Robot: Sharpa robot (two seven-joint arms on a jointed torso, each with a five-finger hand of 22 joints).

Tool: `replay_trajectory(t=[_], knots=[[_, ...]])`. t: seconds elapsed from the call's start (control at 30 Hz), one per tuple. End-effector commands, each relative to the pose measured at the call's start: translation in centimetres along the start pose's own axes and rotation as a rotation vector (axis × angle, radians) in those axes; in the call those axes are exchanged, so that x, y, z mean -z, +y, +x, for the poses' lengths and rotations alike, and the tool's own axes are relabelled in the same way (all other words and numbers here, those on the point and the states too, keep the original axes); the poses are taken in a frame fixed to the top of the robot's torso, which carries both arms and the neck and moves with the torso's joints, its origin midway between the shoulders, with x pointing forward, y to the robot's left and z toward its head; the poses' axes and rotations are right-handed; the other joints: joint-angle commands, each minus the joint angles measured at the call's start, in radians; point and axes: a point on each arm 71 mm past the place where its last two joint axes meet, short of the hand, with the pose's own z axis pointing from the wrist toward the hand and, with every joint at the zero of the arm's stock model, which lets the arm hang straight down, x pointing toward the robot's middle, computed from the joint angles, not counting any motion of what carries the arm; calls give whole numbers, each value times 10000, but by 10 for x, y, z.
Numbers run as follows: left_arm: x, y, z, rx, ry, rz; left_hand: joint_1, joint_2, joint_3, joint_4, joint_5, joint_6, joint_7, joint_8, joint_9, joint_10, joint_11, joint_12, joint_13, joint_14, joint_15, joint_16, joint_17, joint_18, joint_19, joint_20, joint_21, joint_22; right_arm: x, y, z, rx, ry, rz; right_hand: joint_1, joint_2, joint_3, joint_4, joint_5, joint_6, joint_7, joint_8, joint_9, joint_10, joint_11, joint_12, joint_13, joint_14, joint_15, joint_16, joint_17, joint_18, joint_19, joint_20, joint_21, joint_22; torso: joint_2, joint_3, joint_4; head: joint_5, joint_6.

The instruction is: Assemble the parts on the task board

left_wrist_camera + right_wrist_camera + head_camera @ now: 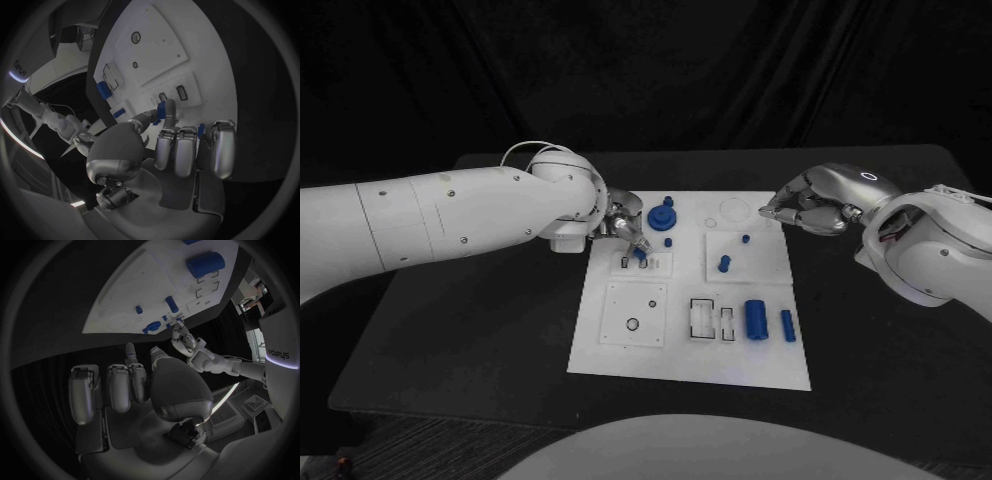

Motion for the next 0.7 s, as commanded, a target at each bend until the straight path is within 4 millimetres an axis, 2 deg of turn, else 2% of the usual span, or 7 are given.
replay_trajectory(t=[0.03, 0.2, 0.33, 0.5, 0.6, 0.7], knots=[[1, 4, 4, 760, 131, -760, -486, -125, 709, -494, -253, 104, -105, -134, 6, 1028, -31, 27, 2630, 1056, -25, 27, 2635, 99, 12, -15, -33, 1709, 0, -1, 2, 26, 120, 194, 60, 1, 24, -58, 49, 79, -20, -68, -13, 339, 62, -29, 935, 736, 60, -14, 836, -34, 930, 60, -49, 2575, 2, 0, 7, 51, -2], [3, 6, 9, 1360, 346, -1040, -515, -116, 831, -549, -251, 75, -102, -204, -8, 1028, -29, 27, 2630, 1056, -29, 27, 2635, 134, -102, -28, -127, 1634, 1, -1, 2, 27, 128, 209, 69, 0, 24, -58, 51, 80, -20, -70, -14, 333, 62, -40, 922, 736, 60, -15, 833, -36, 935, 61, -42, 2578, 14, 7, -10, 56, -2], [4, 7, 10, 1591, 304, -1100, -519, -113, 877, -573, -218, 68, -97, -225, -8, 1028, -26, 27, 2630, 1056, -27, 27, 2635, 141, -126, -29, -148, 1620, 1, -1, 2, 29, 132, 217, 69, 0, 24, -58, 51, 80, -20, -70, -14, 333, 62, -40, 922, 736, 60, -15, 833, -36, 935, 61, -42, 2578, 8, 4, -2, 60, -2], [4, 8, 11, 1694, 288, -1135, -525, -112, 881, -572, -214, 70, -95, -227, -8, 1028, -25, 27, 2630, 1056, -26, 27, 2635, 142, -130, -29, -151, 1618, 1, -1, 2, 26, 132, 219, 94, -3, 26, -57, 60, 82, -18, -74, -17, 322, 63, -64, 897, 734, 62, -20, 822, -36, 935, 62, -42, 2578, 20, -11, -30, 82, -2], [4, 8, 11, 1750, 239, -1120, -562, -109, 888, -555, -225, 84, -86, -232, -5, 1028, -20, 27, 2630, 1056, -25, 27, 2635, 140, -123, -28, -149, 1624, 1, -2, 2, 26, 139, 232, 101, -4, 27, -58, 63, 83, -17, -74, -17, 318, 63, -72, 889, 732, 62, -25, 812, -38, 938, 62, -36, 2580, 4, 0, -14, 56, -2], [3, 7, 11, 1808, 162, -1091, -575, -106, 893, -549, -228, 87, -85, -235, -4, 1028, -18, 27, 2630, 1056, -24, 27, 2635, 141, -127, -28, -153, 1621, 1, -2, 3, 24, 146, 248, 101, -4, 27, -58, 63, 83, -17, -74, -17, 318, 63, -72, 889, 732, 62, -25, 812, -38, 938, 62, -36, 2580, 4, -6, 1, 51, -2]])
